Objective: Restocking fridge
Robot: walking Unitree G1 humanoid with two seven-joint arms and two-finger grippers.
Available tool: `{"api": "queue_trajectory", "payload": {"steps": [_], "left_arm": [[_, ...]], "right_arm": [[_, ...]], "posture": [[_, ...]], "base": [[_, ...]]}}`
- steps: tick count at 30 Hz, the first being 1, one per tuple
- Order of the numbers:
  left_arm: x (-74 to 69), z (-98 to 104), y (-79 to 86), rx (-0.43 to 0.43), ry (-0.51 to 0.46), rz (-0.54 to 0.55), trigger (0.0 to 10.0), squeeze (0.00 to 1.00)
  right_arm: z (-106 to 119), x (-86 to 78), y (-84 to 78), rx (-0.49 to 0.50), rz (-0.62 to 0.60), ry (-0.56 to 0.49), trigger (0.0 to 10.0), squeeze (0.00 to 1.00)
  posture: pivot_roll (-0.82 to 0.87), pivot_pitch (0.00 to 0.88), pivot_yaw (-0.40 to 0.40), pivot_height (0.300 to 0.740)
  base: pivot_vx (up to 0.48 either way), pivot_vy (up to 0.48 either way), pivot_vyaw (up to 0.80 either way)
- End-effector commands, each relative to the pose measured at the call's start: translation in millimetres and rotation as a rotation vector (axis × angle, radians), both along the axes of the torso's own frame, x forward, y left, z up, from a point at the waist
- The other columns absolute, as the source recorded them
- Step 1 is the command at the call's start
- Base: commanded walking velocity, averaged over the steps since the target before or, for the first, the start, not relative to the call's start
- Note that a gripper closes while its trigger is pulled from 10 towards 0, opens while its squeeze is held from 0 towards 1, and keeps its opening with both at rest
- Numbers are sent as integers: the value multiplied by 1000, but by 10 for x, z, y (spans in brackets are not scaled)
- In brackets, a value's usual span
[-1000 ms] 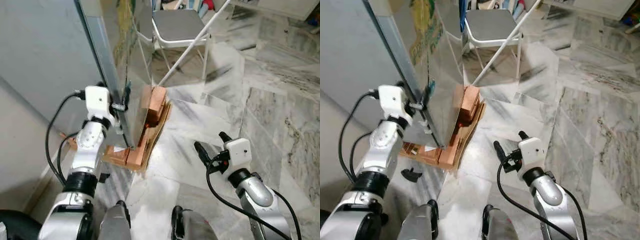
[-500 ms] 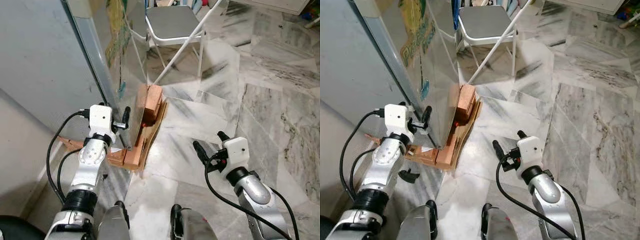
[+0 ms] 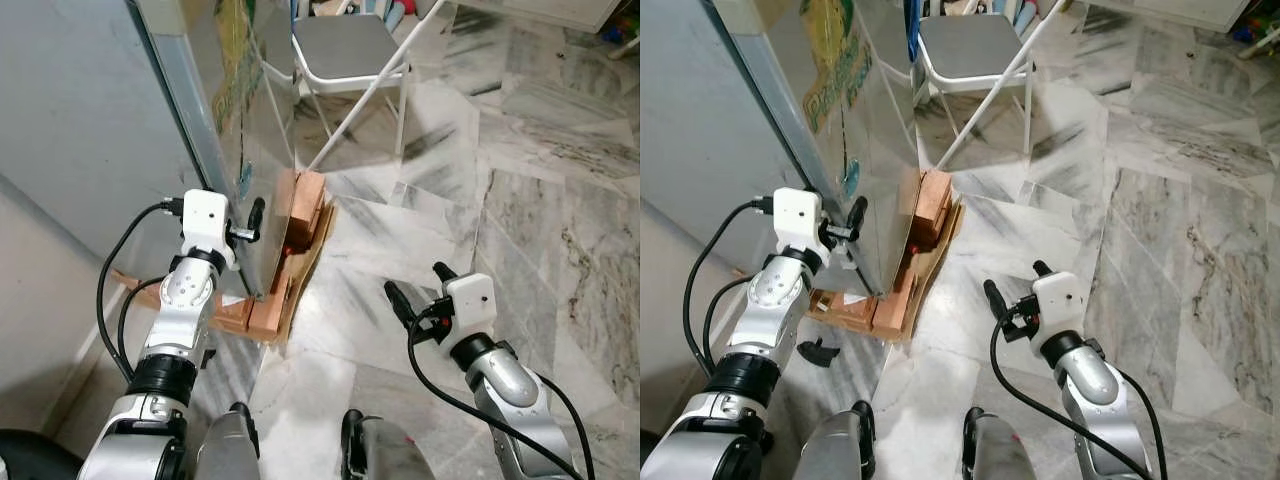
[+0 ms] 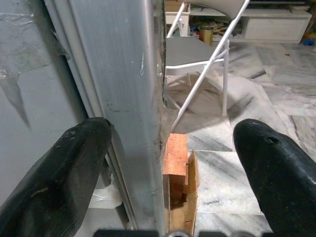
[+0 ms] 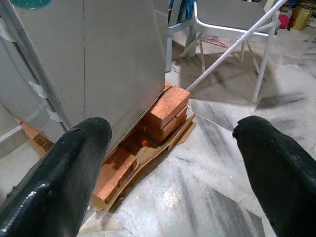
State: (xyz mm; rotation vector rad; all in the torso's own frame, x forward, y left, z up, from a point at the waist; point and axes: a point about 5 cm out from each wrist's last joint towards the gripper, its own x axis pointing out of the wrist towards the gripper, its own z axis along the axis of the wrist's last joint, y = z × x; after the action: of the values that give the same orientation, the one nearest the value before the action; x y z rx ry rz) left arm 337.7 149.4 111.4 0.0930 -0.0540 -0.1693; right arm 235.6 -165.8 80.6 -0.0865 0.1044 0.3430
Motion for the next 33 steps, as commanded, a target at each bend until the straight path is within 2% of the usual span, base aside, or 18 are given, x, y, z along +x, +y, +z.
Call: {"api": "queue_trajectory", "payload": {"steps": [1, 8, 9, 15, 17, 19, 21, 22, 23, 24, 26, 27, 28, 29, 30, 31, 32, 33], "left_arm": [[-3, -40, 1, 12, 18, -3, 10000, 0], [114, 28, -37, 21, 11, -7, 10000, 0], [180, 74, -78, 25, 6, -17, 10000, 0], [315, 217, -189, 29, -17, -46, 10000, 0], [315, 217, -189, 29, -17, -46, 10000, 0], [404, 388, -323, 22, -54, -82, 10000, 0], [508, 695, -533, 8, -124, -139, 10000, 0], [508, 695, -533, 8, -124, -139, 10000, 0], [558, 898, -654, -9, -169, -172, 10000, 0], [558, 898, -654, -9, -169, -172, 10000, 0], [607, 1351, -970, -44, -265, -255, 10000, 0], [607, 1351, -970, -44, -265, -255, 10000, 0], [543, 1625, -1311, -77, -325, -358, 10000, 0], [543, 1625, -1311, -77, -325, -358, 10000, 0], [76, 2000, -2198, -129, -437, -693, 10000, 0], [76, 2000, -2198, -129, -437, -693, 10000, 0], [-191, 2069, -2510, -182, -454, -828, 10000, 0], [-436, 2098, -2747, -261, -444, -937, 10000, 0]], "right_arm": [[-41, -18, -10, -6, -5, 14, 10000, 0], [-43, -3, 0, -6, -2, 12, 10000, 0], [-45, 4, 5, -7, -1, 11, 10000, 0], [-52, 11, 18, -6, -4, 5, 10000, 0], [-52, 11, 18, -6, -4, 5, 10000, 0], [-79, 7, 11, -20, -4, 24, 10000, 0], [-222, -58, -55, -61, -3, 112, 10000, 0], [-222, -58, -55, -61, -3, 112, 10000, 0], [-313, -119, -100, -77, -1, 162, 10000, 0], [-313, -119, -100, -77, -1, 162, 10000, 0], [-430, -205, -163, -91, 0, 218, 10000, 0], [-430, -205, -163, -91, 0, 218, 10000, 0], [-448, -206, -168, -90, 0, 223, 10000, 0], [-448, -206, -168, -90, 0, 223, 10000, 0], [-469, -181, -137, -92, 15, 223, 10000, 0], [-469, -181, -137, -92, 15, 223, 10000, 0], [-478, -170, -117, -94, 23, 223, 10000, 0], [-491, -159, -93, -95, 31, 225, 10000, 0]], "posture": [[21, 185, -2, 740], [19, 183, -4, 740], [17, 181, -2, 740], [11, 171, 4, 740], [11, 171, 4, 740], [17, 154, 8, 740], [26, 144, 9, 740], [26, 144, 9, 740], [33, 138, 10, 740], [33, 138, 10, 740], [38, 125, 18, 740], [38, 125, 18, 740], [38, 121, 20, 740], [38, 121, 20, 740], [31, 104, 28, 740], [31, 104, 28, 740], [22, 102, 33, 740], [15, 100, 36, 740]], "base": [[0, 0, 0], [0, 0, 0], [0, 0, 0], [0, 0, 0], [0, 0, 0], [0, 0, 0], [0, 0, 0], [0, 0, 0], [0, 0, 0], [0, 0, 0], [0, 0, 0], [0, 0, 0], [0, 0, 0], [0, 0, 0], [0, 0, 0], [0, 0, 0], [0, 0, 0], [0, 0, 0]]}}
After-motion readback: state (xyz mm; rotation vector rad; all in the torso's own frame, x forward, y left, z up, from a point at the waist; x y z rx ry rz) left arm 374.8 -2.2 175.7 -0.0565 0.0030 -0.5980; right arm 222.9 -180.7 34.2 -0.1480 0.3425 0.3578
